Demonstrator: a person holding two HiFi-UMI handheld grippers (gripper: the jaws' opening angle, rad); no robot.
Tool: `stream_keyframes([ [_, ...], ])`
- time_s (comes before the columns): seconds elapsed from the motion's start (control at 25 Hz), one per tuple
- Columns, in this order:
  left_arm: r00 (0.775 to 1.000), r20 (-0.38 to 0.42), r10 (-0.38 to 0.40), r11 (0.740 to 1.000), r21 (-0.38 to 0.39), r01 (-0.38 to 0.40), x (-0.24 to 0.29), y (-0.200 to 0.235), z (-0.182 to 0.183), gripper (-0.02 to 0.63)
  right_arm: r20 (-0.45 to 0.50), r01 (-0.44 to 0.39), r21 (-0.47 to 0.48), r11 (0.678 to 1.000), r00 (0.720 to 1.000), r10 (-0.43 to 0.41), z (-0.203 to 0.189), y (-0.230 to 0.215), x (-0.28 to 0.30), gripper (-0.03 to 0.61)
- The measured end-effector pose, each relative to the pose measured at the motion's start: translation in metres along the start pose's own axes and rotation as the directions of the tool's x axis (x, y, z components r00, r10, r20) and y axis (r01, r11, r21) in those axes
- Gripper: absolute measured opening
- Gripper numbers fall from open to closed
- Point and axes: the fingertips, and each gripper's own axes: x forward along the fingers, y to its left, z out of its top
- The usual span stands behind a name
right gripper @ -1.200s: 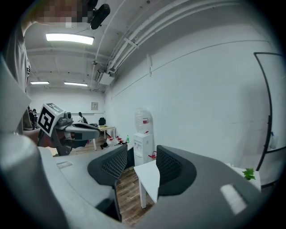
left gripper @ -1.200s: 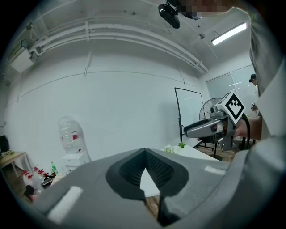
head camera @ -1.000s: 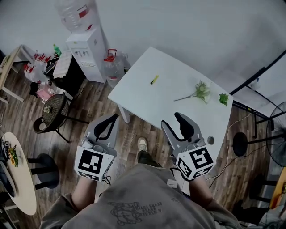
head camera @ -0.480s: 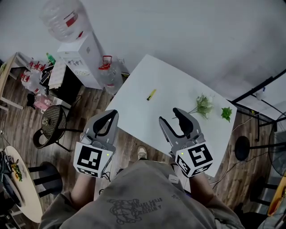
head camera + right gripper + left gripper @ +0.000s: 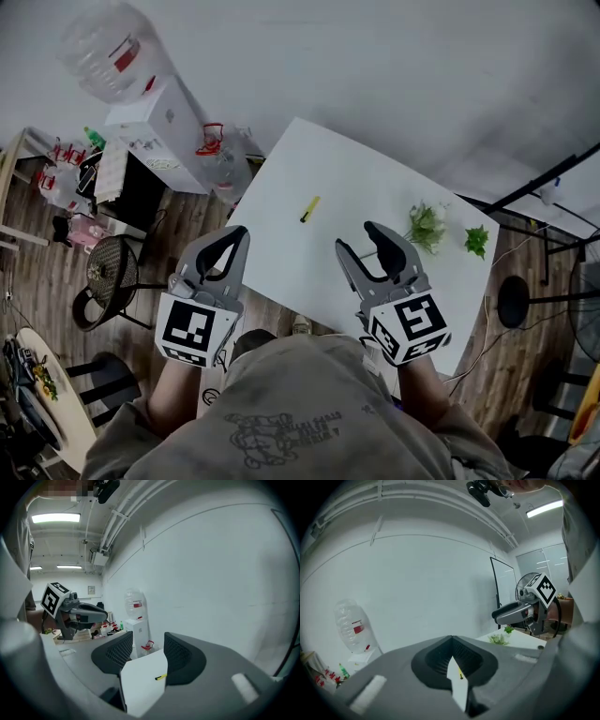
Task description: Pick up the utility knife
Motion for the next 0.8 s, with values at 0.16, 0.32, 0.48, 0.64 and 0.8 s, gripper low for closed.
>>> stream_keyframes([
  [0.16,1.0,-0.004,-0.014,1.0,0.004,0.014,0.006,0.005,0.004,0.0,-0.013,0.018,0.015,1.0,1.0,-0.018,-0.002,-0.006,0.005,0.229],
  [0.32,0.999,0.002,-0.037,0.999,0.01,0.037,0.009,0.01,0.003,0.0,-0.018,0.042,0.026,0.999,0.999,-0.042,-0.004,-0.005,0.009,0.227],
  [0.48,0.997,0.009,-0.08,0.997,0.014,0.08,0.014,0.019,0.002,0.0,-0.026,0.086,0.034,0.996,0.996,-0.085,-0.004,-0.002,0.014,0.225],
  [0.64,0.989,0.011,-0.146,0.989,0.023,0.146,0.019,0.03,0.0,0.0,-0.03,0.149,0.051,0.987,0.989,-0.148,-0.001,0.003,0.02,0.224],
  [0.8,0.978,0.016,-0.21,0.977,0.034,0.209,0.026,0.045,-0.002,0.0,-0.04,0.211,0.072,0.975,0.977,-0.209,-0.001,0.011,0.029,0.224],
])
